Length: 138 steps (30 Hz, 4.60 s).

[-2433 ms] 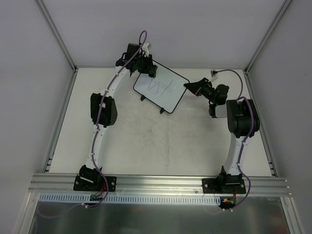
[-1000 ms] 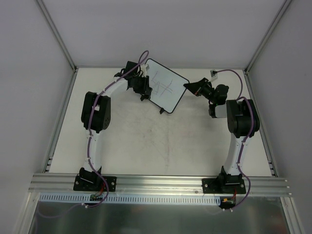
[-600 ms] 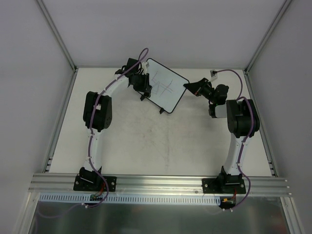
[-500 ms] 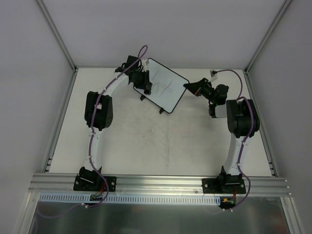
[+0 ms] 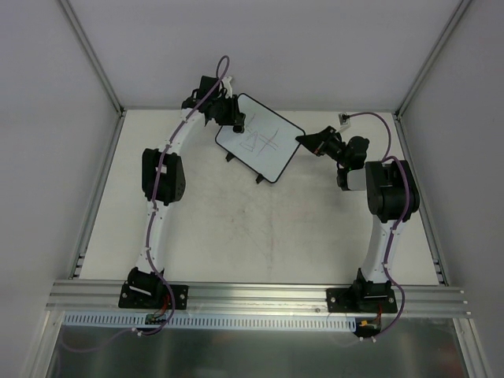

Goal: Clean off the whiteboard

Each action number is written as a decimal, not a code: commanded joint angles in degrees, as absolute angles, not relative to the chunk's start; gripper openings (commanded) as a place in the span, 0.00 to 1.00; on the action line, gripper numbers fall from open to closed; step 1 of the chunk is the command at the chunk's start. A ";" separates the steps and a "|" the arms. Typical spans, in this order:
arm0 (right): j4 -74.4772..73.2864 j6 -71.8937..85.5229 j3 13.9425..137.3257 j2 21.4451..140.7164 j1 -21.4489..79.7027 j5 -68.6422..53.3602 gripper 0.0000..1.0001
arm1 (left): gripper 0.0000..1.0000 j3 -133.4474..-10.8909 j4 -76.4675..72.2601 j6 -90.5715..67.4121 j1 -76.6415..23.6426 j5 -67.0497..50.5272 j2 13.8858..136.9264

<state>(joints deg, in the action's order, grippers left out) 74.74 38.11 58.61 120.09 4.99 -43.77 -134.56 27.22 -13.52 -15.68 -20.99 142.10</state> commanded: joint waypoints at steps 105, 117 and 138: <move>87.71 41.57 65.13 122.35 2.29 -61.87 0.00 | 0.00 -104.18 21.97 -13.35 -24.70 -8.97 128.41; 87.71 41.40 64.78 121.82 2.37 -62.05 0.00 | 0.00 -92.39 17.59 -15.47 -23.64 -9.49 126.57; 87.80 41.40 64.51 121.55 2.37 -62.23 0.00 | 0.00 -91.29 12.66 -18.54 -21.10 -13.09 125.33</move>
<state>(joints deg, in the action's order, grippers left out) 75.11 41.06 64.90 124.68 1.56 -57.08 -88.01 10.31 -17.93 -22.35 -12.80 121.10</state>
